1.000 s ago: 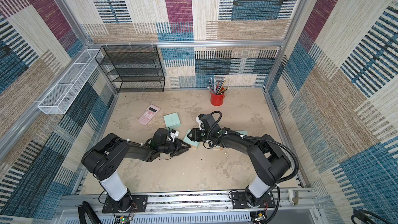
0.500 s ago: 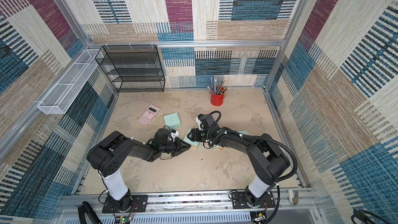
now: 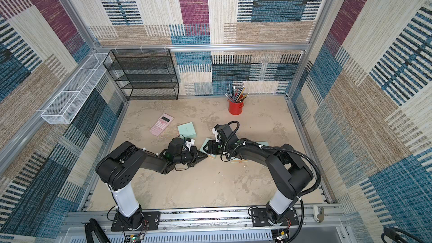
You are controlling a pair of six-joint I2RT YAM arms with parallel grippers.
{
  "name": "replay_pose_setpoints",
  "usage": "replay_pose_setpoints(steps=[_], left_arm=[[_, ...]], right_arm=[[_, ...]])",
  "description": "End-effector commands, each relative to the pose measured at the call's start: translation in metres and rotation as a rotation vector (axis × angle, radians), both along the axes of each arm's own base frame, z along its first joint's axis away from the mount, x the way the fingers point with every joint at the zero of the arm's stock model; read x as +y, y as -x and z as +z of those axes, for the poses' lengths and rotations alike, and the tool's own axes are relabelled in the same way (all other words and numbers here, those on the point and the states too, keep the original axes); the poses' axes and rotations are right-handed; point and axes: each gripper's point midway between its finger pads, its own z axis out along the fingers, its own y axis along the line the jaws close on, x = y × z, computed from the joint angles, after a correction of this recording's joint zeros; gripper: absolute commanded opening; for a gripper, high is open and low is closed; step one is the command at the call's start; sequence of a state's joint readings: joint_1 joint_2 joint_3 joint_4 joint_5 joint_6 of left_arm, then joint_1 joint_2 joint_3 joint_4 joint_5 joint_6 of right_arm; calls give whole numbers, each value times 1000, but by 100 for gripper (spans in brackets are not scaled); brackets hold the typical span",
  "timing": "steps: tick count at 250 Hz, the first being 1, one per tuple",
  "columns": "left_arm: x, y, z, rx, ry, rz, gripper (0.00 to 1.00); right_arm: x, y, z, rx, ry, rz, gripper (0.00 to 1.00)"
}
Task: Take out the earrings from the drawer-style jewelry box
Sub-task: Open the drawer in the jewelry box.
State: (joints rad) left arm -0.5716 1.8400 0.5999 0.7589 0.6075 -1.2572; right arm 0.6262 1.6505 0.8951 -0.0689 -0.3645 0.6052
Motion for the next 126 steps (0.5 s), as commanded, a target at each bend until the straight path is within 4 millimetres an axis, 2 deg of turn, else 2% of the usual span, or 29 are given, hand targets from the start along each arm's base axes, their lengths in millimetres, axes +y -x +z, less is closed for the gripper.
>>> replay_pose_setpoints(steps=[1, 73, 126], left_arm=[[1, -4, 3, -12, 8, 16, 1], [13, 12, -8, 46, -40, 9, 0], [20, 22, -9, 80, -82, -16, 0]], right_arm=[[1, -4, 1, -10, -3, -4, 58], [-5, -9, -7, 8, 30, -62, 58], [-9, -12, -13, 28, 43, -102, 57]])
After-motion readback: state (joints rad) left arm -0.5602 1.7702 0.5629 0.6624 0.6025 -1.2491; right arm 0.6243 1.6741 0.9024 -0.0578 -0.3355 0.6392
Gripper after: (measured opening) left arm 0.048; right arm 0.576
